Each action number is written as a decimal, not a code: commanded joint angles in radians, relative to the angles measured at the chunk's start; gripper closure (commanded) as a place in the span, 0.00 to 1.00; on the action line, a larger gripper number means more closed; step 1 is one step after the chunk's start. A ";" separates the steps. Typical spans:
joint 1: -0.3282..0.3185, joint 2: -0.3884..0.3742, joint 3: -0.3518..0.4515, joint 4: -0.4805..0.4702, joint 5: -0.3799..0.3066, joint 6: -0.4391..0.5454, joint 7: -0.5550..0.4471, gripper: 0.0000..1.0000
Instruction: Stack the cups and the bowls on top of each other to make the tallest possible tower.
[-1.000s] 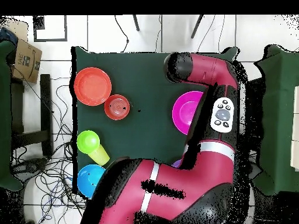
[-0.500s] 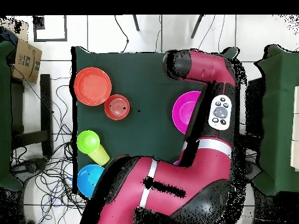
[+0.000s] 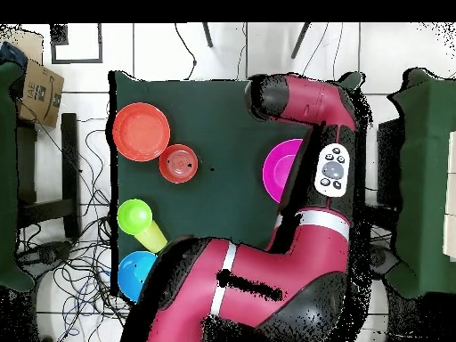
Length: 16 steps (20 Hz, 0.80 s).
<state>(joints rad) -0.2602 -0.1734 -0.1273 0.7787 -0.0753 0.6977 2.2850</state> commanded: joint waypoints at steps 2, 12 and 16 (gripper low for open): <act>0.008 -0.003 0.082 0.091 0.014 0.036 0.010 0.00; -0.014 -0.079 0.098 0.139 0.046 0.163 -0.082 0.00; -0.029 -0.109 0.107 0.163 0.055 0.196 -0.117 0.00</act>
<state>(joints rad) -0.2669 -0.2071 -0.1219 0.8113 -0.0320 0.7523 2.2850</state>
